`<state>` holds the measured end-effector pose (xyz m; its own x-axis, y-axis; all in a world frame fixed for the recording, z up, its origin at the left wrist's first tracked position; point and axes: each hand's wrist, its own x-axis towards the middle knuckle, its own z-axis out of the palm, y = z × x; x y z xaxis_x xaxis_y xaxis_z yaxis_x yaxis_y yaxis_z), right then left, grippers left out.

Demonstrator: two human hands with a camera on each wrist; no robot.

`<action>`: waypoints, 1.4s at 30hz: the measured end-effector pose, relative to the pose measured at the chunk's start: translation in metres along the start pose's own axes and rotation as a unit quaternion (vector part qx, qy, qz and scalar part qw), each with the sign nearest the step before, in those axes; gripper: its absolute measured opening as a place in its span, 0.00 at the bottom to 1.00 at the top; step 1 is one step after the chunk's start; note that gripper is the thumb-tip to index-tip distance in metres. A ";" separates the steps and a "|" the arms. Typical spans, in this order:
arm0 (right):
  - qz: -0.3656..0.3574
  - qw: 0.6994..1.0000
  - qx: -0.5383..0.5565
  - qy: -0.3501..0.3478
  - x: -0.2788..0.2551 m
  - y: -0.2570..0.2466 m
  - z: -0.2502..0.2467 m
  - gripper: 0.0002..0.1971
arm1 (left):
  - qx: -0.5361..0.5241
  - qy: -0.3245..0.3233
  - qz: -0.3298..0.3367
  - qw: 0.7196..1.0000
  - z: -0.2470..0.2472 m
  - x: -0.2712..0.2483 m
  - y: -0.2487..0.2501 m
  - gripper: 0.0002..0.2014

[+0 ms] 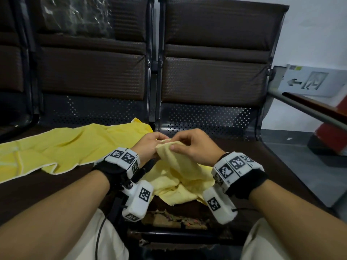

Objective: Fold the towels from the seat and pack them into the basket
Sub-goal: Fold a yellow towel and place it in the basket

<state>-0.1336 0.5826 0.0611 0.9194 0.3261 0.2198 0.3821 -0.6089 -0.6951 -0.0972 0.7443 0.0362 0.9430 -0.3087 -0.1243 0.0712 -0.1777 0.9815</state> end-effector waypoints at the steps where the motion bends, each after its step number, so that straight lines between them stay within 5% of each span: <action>1: 0.015 0.999 -0.037 0.019 0.000 0.003 0.000 0.06 | -0.020 -0.016 -0.017 1.000 0.002 -0.002 0.001 0.05; 10: 0.061 0.994 -0.042 0.076 -0.003 0.014 0.002 0.05 | -0.085 -0.111 -0.027 0.990 -0.001 -0.009 0.002 0.25; 13: 0.068 0.995 -0.024 0.075 -0.003 0.014 0.001 0.07 | -0.041 -0.045 0.042 0.997 -0.003 -0.010 -0.002 0.06; 15: 0.069 0.995 -0.010 0.070 -0.003 0.013 -0.003 0.09 | -0.047 -0.005 0.076 0.996 -0.008 -0.007 -0.002 0.02; 17: 0.055 0.996 -0.022 0.067 -0.005 0.012 -0.011 0.13 | -0.049 0.027 0.108 0.993 -0.012 -0.006 0.001 0.02; 21: 0.032 0.975 -0.221 -0.011 -0.010 0.019 -0.031 0.17 | -0.062 0.132 0.137 0.980 -0.025 -0.004 0.005 0.08; 30: 0.214 0.864 -0.428 -0.157 -0.035 0.056 -0.055 0.31 | -0.022 0.282 0.107 0.953 -0.062 -0.007 0.002 0.09; 35: 0.244 0.920 -0.303 -0.040 -0.047 0.054 -0.065 0.32 | 0.056 0.307 0.134 0.941 -0.066 -0.011 -0.004 0.06; 37: 0.240 0.917 -0.318 -0.026 -0.048 0.052 -0.067 0.24 | 0.062 0.320 0.143 0.934 -0.065 -0.010 -0.004 0.04; 39: 0.214 0.922 -0.322 -0.013 -0.047 0.052 -0.067 0.11 | 0.069 0.329 0.145 0.930 -0.064 -0.010 -0.004 0.03; 42: 0.116 0.945 -0.302 0.053 -0.044 0.051 -0.067 0.07 | 0.091 0.340 0.142 0.925 -0.062 -0.010 -0.006 0.03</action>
<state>-0.1484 0.4885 0.0617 0.9770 0.0781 0.1986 0.1225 -0.9673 -0.2221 -0.0871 0.8069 0.0403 0.9062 0.2805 0.3164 -0.2088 -0.3540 0.9117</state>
